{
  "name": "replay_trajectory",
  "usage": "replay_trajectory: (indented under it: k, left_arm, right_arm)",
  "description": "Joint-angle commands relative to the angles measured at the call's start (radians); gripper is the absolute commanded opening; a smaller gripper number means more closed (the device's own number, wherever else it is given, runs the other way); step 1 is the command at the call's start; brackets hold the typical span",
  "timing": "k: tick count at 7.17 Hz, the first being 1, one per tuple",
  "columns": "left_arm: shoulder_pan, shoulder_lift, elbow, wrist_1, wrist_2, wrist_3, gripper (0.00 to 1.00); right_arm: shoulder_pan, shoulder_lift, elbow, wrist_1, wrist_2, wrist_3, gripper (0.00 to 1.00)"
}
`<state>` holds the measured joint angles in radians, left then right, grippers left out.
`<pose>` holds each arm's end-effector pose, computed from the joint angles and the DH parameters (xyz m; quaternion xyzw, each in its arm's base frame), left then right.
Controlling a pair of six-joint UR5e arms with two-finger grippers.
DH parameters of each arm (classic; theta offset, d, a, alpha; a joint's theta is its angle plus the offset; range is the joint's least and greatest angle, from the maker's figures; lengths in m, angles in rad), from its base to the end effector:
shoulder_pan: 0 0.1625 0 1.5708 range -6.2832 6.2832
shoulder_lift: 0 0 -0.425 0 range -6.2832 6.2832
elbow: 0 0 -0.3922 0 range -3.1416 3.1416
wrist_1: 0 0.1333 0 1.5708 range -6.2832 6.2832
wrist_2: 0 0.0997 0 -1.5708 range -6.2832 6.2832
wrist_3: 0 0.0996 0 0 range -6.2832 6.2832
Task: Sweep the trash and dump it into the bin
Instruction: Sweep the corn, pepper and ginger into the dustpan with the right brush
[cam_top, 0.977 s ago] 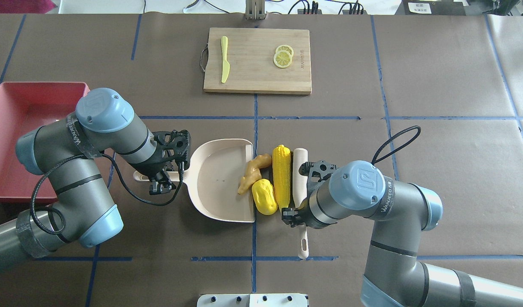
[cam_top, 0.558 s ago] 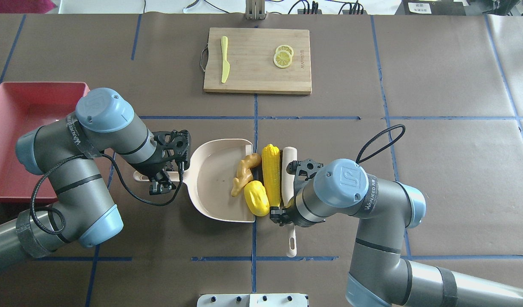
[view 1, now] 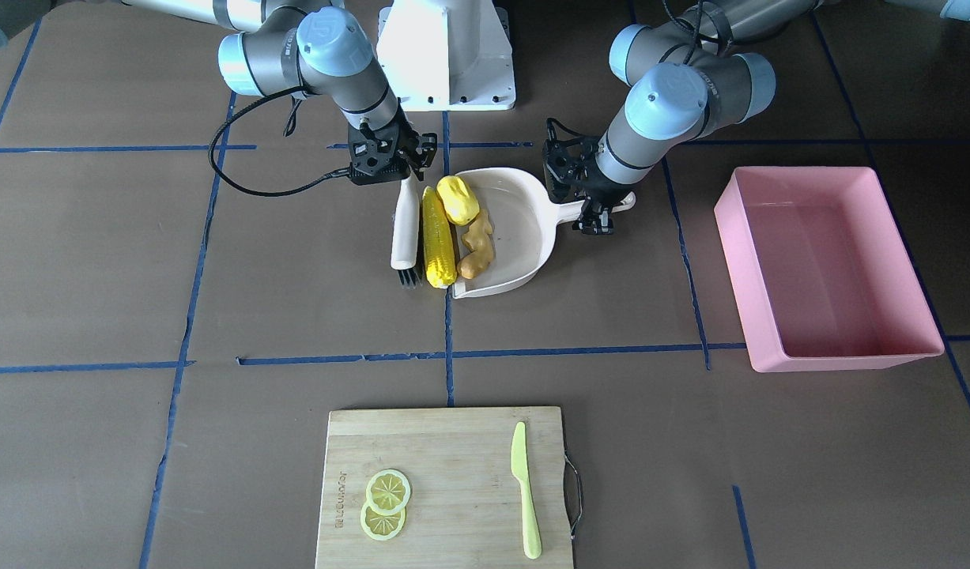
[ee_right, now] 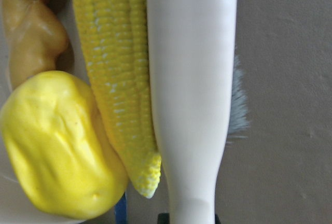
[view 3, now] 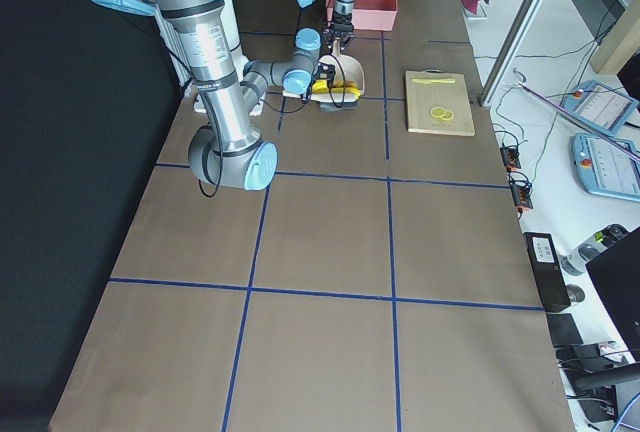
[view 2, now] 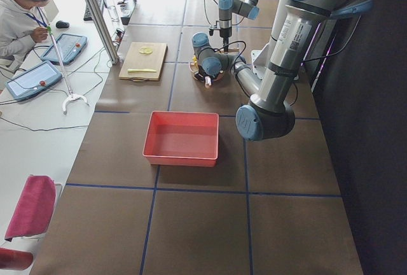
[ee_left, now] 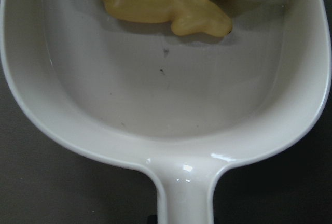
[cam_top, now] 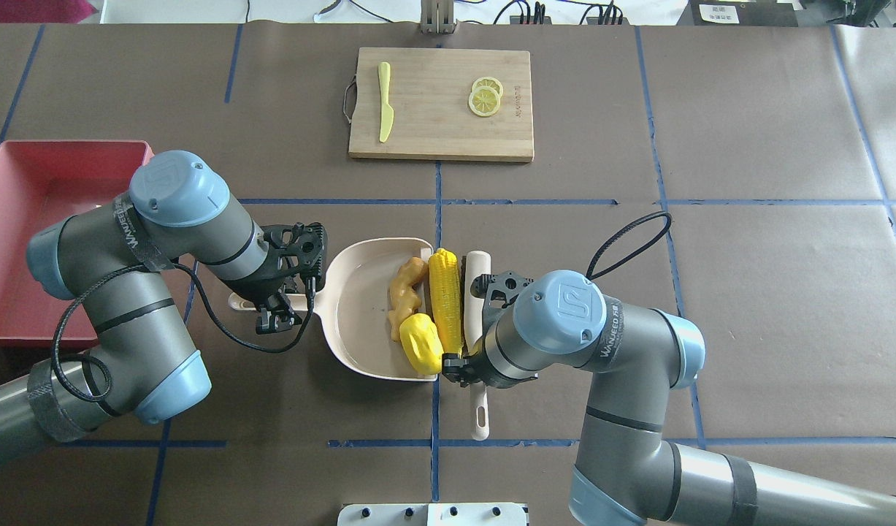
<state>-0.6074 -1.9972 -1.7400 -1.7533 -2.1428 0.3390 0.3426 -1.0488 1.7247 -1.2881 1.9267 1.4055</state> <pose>0.4722 -0.4249 0.3191 0.2661 0.3602 0.6232 0.6412 -0.5806 -0.3118 0.2576 -0.0380 -0.4788 -0.0040 0.8771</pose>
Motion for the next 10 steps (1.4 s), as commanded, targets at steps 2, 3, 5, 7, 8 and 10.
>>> replay_trajectory:
  k: [2, 3, 5, 7, 8, 10]
  left_arm:
    - [0.000, 0.000, -0.001, 0.000, 0.001, 0.000, 0.11]
    - [0.000, 0.000, -0.001, 0.000, 0.000, 0.000, 0.11]
    - [0.000, 0.000, -0.001, 0.000, 0.001, 0.000, 0.11]
    - [0.000, 0.000, -0.003, 0.000, 0.001, 0.000, 0.11]
    - [0.000, 0.000, -0.003, 0.000, 0.001, 0.000, 0.11]
    - [0.000, 0.000, -0.001, 0.000, 0.000, 0.000, 0.11]
  right_arm:
    - [-0.019, 0.062, -0.054, 0.007, -0.002, 0.033, 0.00]
    - [-0.024, 0.082, -0.059, 0.003, -0.003, 0.035, 0.00]
    - [-0.031, 0.104, -0.079, 0.006, -0.003, 0.035, 0.00]
    - [-0.031, 0.137, -0.109, 0.003, -0.003, 0.035, 0.00]
    - [-0.033, 0.148, -0.112, 0.004, -0.003, 0.035, 0.00]
    - [-0.033, 0.187, -0.146, 0.004, -0.005, 0.035, 0.00]
